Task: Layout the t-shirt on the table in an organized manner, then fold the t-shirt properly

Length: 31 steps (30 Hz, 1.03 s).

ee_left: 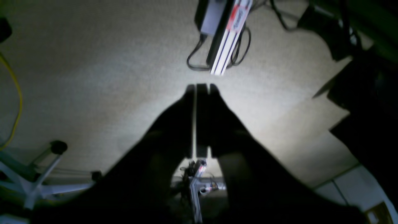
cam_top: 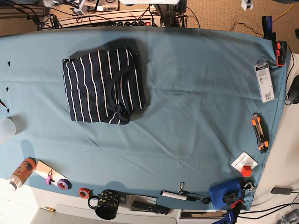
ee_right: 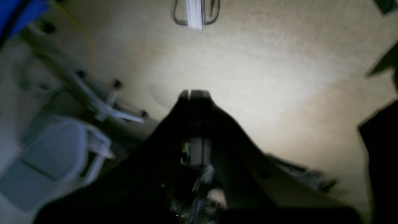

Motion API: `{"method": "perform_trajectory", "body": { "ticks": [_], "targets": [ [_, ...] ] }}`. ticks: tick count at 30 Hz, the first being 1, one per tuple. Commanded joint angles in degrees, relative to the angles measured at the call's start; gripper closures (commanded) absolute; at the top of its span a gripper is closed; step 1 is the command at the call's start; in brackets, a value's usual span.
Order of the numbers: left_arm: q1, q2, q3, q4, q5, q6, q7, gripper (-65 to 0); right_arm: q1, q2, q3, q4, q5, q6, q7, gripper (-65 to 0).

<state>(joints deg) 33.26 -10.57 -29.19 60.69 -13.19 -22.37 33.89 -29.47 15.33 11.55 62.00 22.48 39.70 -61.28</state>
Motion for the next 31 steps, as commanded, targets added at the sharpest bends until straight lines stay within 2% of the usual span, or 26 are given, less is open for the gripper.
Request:
{"method": "perform_trajectory", "body": {
  "ticks": [1, 5, 10, 12, 14, 18, 21, 27, 31],
  "targets": [
    [-0.3, -0.4, -0.2, -1.9, 1.2, -0.2, -1.6, 0.0, 1.3, 0.8, -1.7, -1.4, -1.2, 0.3, 2.1, 0.0],
    [-4.7, 0.5, -0.2, -11.4, 7.6, 0.9, -11.0, 0.0, 8.2, 0.7, -9.2, -8.4, -8.5, 0.3, 9.9, 0.0],
    [-8.5, 2.5, -0.2, -23.3, 14.4, 0.9, -21.9, 0.0, 13.3, 0.7, -17.3, -13.7, -15.1, 0.3, 23.3, 0.0],
    [-10.1, 3.1, -0.2, -27.5, 16.3, 0.9, -25.9, 0.0, 14.2, 0.7, -20.3, -15.8, -18.8, -2.3, 30.8, 0.0],
    [-11.6, 3.5, -0.2, -30.5, 16.7, 1.3, -28.0, 0.0, 14.4, 0.7, -23.3, -17.6, -23.2, -7.0, 38.8, 0.0],
    [-13.4, 4.5, -0.2, -31.2, 16.6, 3.3, -28.0, 0.0, 14.4, 0.7, -29.5, -20.6, -30.3, -15.9, 48.8, 0.0],
    [-13.6, 5.0, -0.2, -29.5, 16.6, 2.8, -27.9, 0.0, 14.4, 0.7, -33.6, -21.9, -33.2, -20.6, 50.6, 0.0],
    [-13.6, 5.2, -0.2, -28.6, 16.0, 1.4, -27.9, 0.0, 14.4, 1.8, -39.7, -21.9, -33.3, -21.1, 52.7, 0.0],
    [-13.6, 5.2, -0.2, -28.6, 16.0, 1.3, -27.9, 0.0, 14.4, 2.3, -40.7, -21.9, -33.3, -21.1, 53.7, 0.0]
  ]
}}
